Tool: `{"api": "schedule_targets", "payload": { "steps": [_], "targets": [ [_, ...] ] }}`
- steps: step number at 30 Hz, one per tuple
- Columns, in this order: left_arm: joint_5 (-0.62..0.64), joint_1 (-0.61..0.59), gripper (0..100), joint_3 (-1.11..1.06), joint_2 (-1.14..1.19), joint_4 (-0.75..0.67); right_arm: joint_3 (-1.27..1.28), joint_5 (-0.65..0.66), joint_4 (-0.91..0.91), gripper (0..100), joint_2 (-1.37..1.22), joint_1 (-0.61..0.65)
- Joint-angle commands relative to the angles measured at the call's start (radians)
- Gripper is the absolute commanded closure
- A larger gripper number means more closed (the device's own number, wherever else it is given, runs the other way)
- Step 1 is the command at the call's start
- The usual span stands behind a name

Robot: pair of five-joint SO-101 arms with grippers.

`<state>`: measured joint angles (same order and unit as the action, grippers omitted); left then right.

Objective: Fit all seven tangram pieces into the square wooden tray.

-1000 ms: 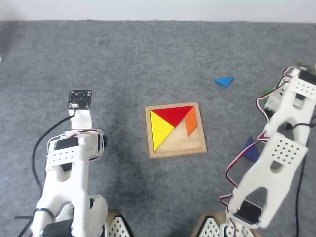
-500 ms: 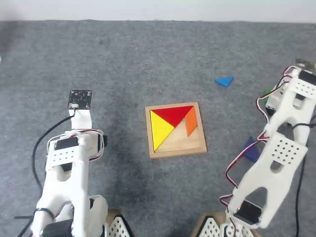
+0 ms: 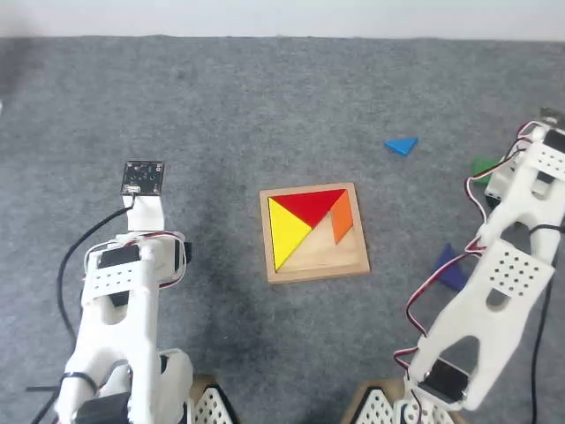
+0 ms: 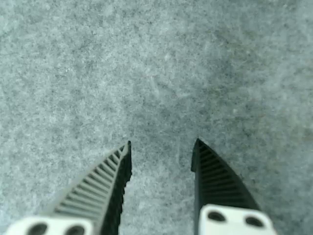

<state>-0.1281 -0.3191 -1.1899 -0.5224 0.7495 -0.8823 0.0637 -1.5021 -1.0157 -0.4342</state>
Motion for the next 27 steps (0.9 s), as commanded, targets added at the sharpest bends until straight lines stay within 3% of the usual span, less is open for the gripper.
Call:
{"api": "schedule_targets", "payload": {
  "steps": [1,10,16,21,27],
  "targets": [
    [-0.009,0.009,80,0.002,-0.026,-0.017,-0.014,0.015,-0.035,90.1,-0.012,0.03],
    [-0.009,0.009,80,0.002,-0.026,-0.017,-0.235,0.011,-0.282,92.2,-0.013,0.102],
    [-0.009,0.009,80,0.002,-0.026,-0.017,-0.252,-0.035,-0.295,92.4,-0.001,0.166],
    [-0.009,0.009,80,0.002,-0.026,-0.017,-0.12,-0.083,-0.298,92.4,0.131,0.278],
    [-0.009,0.009,80,0.002,-0.026,-0.017,0.235,-0.107,-0.295,92.4,0.483,0.421]
  ]
}}
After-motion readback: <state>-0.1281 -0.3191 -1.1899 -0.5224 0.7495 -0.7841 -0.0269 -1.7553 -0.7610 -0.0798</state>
